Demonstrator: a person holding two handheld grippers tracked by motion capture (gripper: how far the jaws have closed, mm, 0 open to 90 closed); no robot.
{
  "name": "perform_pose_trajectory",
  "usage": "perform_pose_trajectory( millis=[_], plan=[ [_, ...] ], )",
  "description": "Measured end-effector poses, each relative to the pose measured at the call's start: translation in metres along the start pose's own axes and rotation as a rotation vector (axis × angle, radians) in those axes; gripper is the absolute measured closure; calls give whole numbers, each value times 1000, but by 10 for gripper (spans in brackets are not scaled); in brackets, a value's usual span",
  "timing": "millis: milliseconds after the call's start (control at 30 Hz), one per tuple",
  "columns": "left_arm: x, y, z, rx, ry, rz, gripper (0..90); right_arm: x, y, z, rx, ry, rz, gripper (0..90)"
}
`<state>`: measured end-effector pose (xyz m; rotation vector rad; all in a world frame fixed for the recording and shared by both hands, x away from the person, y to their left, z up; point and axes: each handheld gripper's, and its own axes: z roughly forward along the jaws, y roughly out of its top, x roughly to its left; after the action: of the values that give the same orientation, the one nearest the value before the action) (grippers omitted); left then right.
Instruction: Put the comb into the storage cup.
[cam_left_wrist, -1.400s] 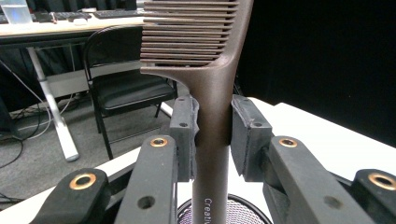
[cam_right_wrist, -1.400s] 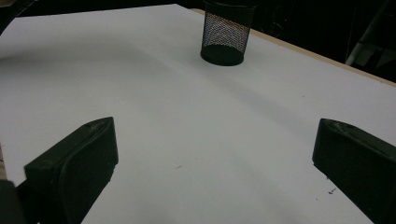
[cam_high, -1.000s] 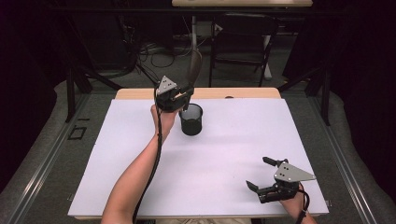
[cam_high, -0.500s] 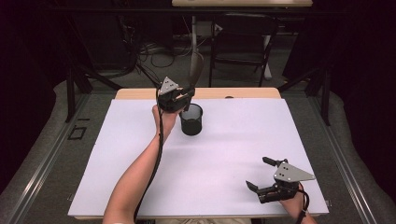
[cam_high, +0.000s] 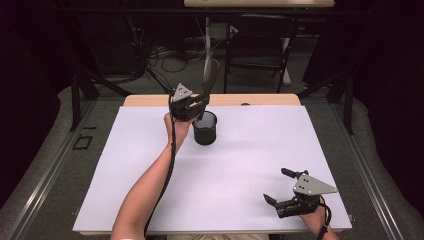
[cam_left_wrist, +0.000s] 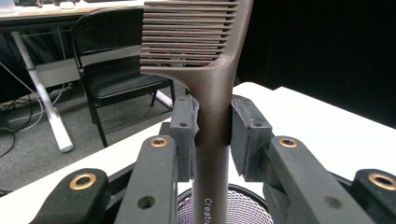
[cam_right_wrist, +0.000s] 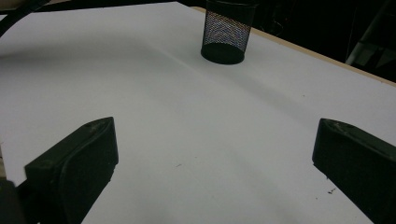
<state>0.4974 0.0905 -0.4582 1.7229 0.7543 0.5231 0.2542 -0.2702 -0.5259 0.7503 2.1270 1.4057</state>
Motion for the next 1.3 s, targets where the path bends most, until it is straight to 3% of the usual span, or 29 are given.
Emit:
perform_pose_trajectory(
  millis=[1300],
  plan=[
    [2, -13, 11, 72, -19, 7, 725, 0, 0, 0, 1, -1, 2, 0]
  ],
)
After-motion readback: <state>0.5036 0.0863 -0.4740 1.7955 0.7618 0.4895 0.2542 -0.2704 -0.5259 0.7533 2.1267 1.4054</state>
